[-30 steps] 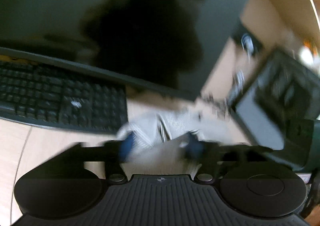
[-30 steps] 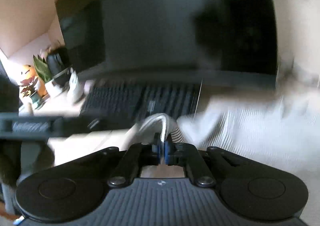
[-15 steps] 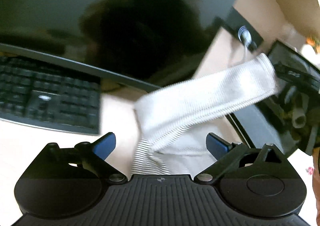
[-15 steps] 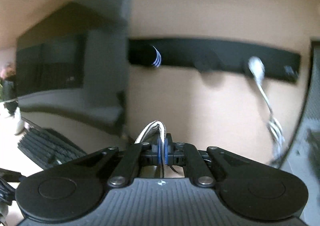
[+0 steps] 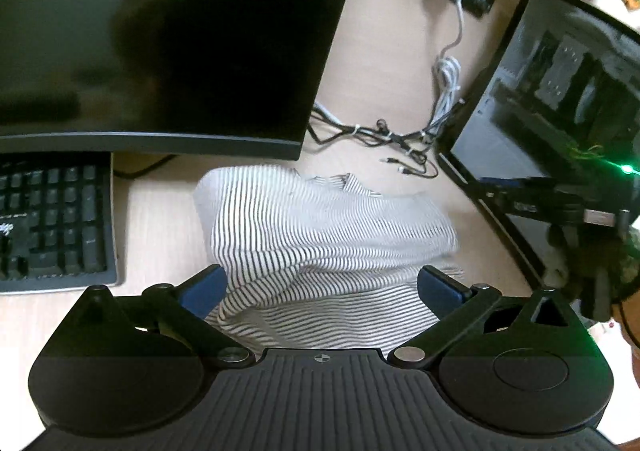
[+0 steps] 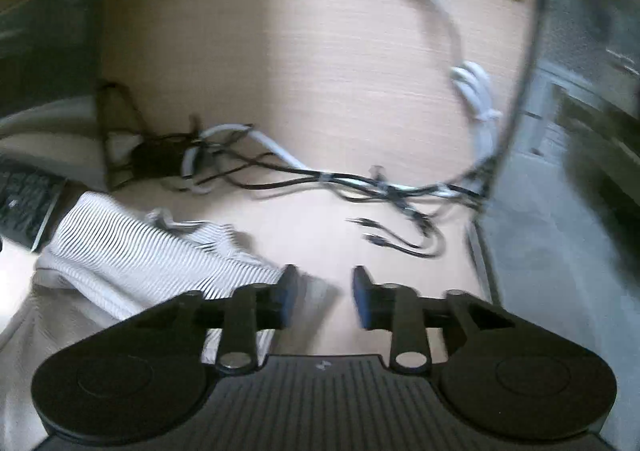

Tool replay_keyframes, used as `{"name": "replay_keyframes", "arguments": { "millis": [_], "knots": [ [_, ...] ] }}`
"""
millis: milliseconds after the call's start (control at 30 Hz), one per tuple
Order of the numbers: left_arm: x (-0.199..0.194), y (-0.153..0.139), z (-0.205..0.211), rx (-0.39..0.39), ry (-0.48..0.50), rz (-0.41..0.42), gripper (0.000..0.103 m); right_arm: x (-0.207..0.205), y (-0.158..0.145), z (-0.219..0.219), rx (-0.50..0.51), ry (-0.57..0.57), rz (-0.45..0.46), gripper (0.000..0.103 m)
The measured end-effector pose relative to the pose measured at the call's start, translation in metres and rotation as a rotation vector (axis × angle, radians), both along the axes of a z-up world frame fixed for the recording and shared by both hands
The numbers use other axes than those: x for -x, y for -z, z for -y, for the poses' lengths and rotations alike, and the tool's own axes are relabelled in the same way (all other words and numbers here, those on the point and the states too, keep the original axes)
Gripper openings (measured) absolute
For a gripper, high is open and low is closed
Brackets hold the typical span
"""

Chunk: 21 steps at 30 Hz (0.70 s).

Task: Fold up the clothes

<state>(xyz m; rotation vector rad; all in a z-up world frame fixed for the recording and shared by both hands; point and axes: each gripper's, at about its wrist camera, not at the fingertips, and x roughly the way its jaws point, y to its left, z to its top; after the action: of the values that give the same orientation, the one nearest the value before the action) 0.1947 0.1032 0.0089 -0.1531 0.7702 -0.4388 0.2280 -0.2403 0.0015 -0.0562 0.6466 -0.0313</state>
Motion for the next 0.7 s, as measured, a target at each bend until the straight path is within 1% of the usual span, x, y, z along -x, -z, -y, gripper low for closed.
{"name": "replay_keyframes", "arguments": {
  "millis": [67, 133, 167, 267, 300, 333, 367, 400, 433, 467, 533, 633, 667, 700],
  "knots": [
    [-0.007, 0.002, 0.006, -0.006, 0.012, -0.001, 0.103, 0.008, -0.007, 0.008, -0.007, 0.036, 0.036, 0.035],
    [-0.016, 0.005, 0.014, -0.012, 0.026, 0.01, 0.103, 0.015, -0.017, 0.008, -0.048, 0.03, 0.08, 0.035],
    [-0.02, 0.007, 0.019, -0.016, 0.032, 0.019, 0.103, 0.016, -0.02, 0.005, -0.085, 0.016, 0.094, 0.035],
    [-0.038, 0.017, 0.033, -0.023, 0.038, 0.056, 0.103, 0.011, -0.012, -0.014, -0.205, -0.035, 0.089, 0.036],
    [-0.046, 0.023, 0.036, -0.028, 0.027, 0.062, 0.103, 0.008, -0.002, -0.021, -0.231, -0.045, 0.071, 0.037],
    [-0.055, 0.032, 0.038, -0.041, 0.01, 0.05, 0.103, 0.004, 0.008, -0.028, -0.255, -0.055, 0.052, 0.037],
    [-0.063, 0.042, 0.04, -0.063, 0.004, 0.013, 0.103, 0.001, 0.022, -0.034, -0.265, -0.055, 0.006, 0.037],
    [-0.072, 0.054, 0.04, -0.087, 0.004, -0.03, 0.103, -0.003, 0.038, -0.039, -0.275, -0.056, -0.042, 0.037],
    [-0.072, 0.059, 0.043, -0.114, 0.019, -0.026, 0.103, -0.005, 0.055, -0.042, -0.272, -0.04, -0.099, 0.037],
    [-0.069, 0.06, 0.045, -0.143, 0.041, 0.001, 0.103, -0.002, 0.067, -0.043, -0.262, -0.035, -0.103, 0.037],
    [-0.059, 0.055, 0.05, -0.188, 0.058, 0.023, 0.103, 0.008, 0.066, -0.047, -0.197, -0.061, -0.064, 0.037],
    [-0.041, 0.042, 0.045, -0.156, 0.056, 0.046, 0.103, 0.027, 0.047, -0.053, -0.159, -0.081, -0.047, 0.038],
    [-0.035, 0.04, 0.042, -0.135, 0.055, 0.054, 0.103, 0.036, 0.048, -0.052, -0.187, -0.083, -0.046, 0.038],
    [-0.032, 0.041, 0.041, -0.125, 0.048, 0.058, 0.103, 0.045, 0.049, -0.051, -0.219, -0.085, -0.047, 0.041]
  ]
}}
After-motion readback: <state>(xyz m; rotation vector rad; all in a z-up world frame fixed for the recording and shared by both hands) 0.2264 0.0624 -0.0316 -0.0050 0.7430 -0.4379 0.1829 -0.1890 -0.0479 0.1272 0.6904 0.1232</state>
